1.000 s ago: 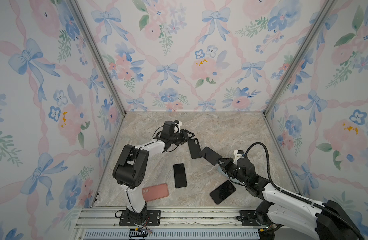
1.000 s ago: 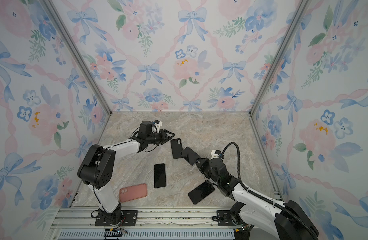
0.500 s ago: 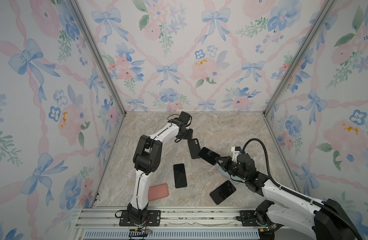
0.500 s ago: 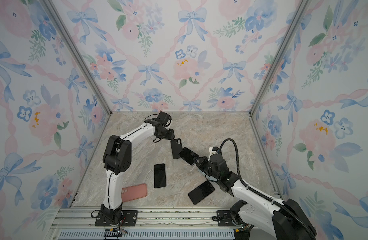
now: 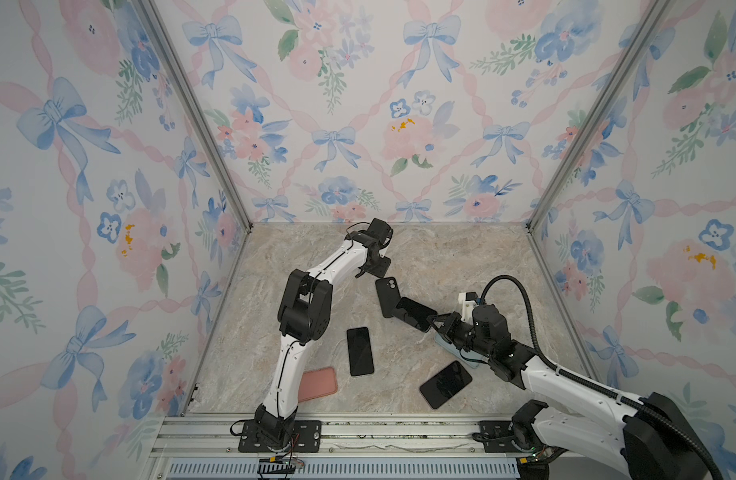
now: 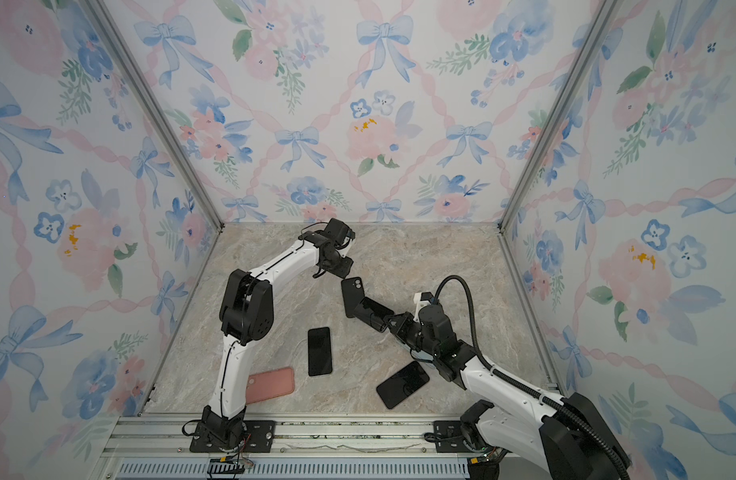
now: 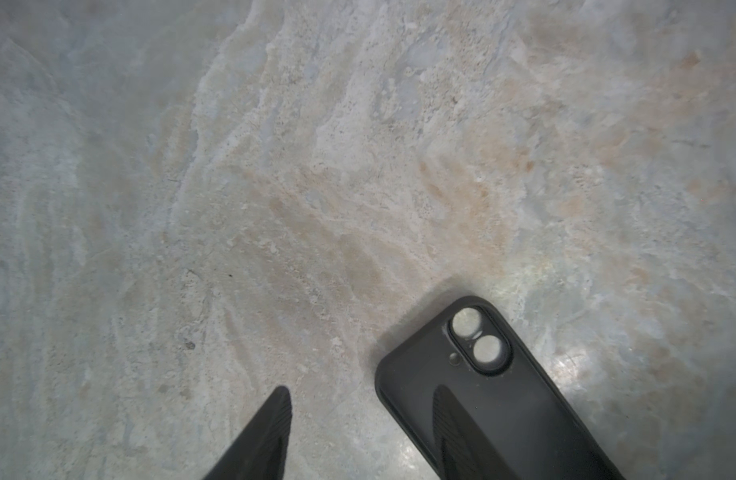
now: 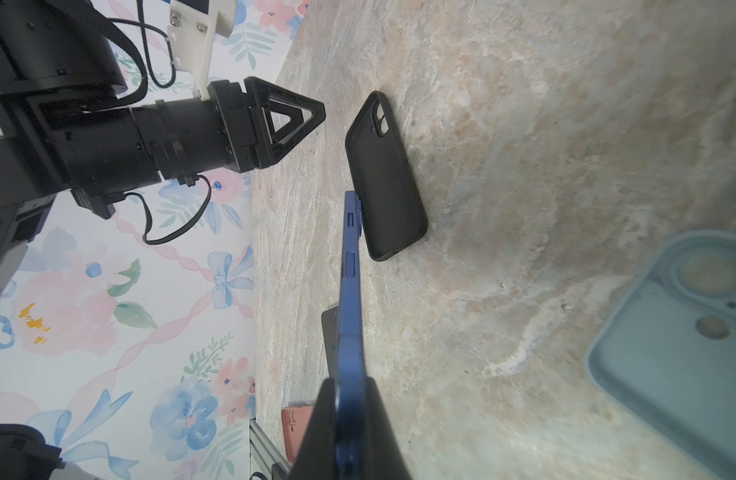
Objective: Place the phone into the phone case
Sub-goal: 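Lower the left gripper onto the black phone case and grip its edge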
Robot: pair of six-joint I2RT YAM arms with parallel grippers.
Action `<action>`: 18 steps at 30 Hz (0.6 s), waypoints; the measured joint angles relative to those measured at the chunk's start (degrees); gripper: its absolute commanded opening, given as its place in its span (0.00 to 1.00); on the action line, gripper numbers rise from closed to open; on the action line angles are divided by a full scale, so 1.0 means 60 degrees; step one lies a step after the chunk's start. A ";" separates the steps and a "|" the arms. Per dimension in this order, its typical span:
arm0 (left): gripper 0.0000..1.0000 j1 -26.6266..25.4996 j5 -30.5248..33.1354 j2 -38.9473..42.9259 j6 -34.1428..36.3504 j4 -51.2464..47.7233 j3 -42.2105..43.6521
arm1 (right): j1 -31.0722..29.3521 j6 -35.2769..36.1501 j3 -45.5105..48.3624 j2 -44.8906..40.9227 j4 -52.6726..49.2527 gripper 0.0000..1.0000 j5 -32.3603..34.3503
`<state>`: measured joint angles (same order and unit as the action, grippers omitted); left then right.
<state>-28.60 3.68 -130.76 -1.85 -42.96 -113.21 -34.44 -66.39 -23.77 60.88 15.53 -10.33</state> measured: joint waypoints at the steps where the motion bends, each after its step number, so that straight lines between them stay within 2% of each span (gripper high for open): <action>1: 0.56 -0.0062 0.0033 -0.0102 0.0051 -0.0033 -0.0076 | 0.0000 0.0004 -0.0011 0.0000 -0.0062 0.00 0.0000; 9: 0.54 -0.0339 0.0062 -0.0433 0.0251 -0.0164 -0.0321 | 0.0000 0.0011 -0.0109 -0.0062 -0.0306 0.00 0.0004; 18: 0.39 -0.0353 0.0066 -0.0579 0.0280 -0.0189 -0.0342 | 0.0000 0.0011 -0.0109 -0.0106 -0.0346 0.00 0.0004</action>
<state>-30.72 4.08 -134.23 -0.16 -44.10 -115.26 -34.44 -66.32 -24.43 60.25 13.45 -10.31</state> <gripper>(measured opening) 0.410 0.097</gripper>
